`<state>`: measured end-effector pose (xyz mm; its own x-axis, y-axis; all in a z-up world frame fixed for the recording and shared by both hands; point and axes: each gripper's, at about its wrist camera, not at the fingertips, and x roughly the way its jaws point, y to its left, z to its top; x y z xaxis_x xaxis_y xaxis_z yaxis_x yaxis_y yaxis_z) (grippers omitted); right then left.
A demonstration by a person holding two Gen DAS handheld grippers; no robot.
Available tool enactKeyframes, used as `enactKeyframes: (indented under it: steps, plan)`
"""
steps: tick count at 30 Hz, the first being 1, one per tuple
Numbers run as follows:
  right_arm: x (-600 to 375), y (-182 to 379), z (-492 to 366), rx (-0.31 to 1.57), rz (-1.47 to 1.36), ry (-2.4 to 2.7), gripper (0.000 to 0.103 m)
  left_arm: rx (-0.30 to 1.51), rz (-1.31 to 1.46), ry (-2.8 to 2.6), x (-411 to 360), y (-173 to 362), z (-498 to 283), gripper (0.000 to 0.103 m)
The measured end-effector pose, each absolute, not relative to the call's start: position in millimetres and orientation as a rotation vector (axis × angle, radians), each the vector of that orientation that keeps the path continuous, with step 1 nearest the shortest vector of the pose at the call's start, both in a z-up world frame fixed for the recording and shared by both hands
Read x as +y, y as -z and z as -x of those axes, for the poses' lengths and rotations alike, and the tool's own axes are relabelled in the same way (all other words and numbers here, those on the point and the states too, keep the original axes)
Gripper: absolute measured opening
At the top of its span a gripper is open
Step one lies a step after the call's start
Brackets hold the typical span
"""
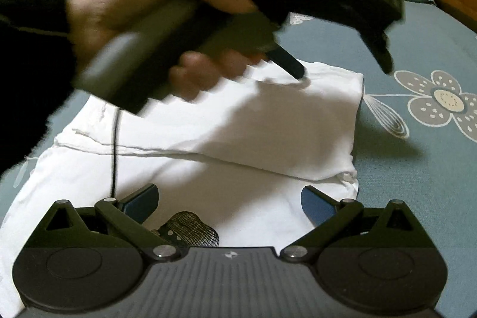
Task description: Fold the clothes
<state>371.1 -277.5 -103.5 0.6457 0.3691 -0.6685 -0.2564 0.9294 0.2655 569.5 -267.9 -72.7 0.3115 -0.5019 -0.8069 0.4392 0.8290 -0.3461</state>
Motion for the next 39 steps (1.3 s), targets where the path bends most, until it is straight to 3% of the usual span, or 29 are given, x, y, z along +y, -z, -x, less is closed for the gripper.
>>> enactKeyframes:
  steps: [12, 16, 26, 33, 39]
  plan:
    - [-289.4, 107.0, -380.2, 0.789, -0.235, -0.334, 0.103, 1.065, 0.011, 0.436, -158.9, -0.3, -505.1, 0.102]
    - [-292.4, 107.3, -380.9, 0.789, -0.256, -0.324, 0.103, 1.049, 0.054, 0.399, -129.7, 10.2, -493.5, 0.102]
    - [-288.8, 108.9, -380.3, 0.786, -0.231, -0.314, 0.103, 0.996, 0.18, 0.297, -86.3, 102.9, -502.1, 0.102]
    - [-290.2, 109.7, -380.2, 0.782, -0.232, -0.313, 0.103, 0.934, 0.345, 0.142, -26.6, 106.9, -519.1, 0.102]
    - [-288.4, 110.4, -380.2, 0.781, -0.219, -0.31, 0.103, 0.914, 0.38, 0.254, -33.7, 95.2, -499.8, 0.102]
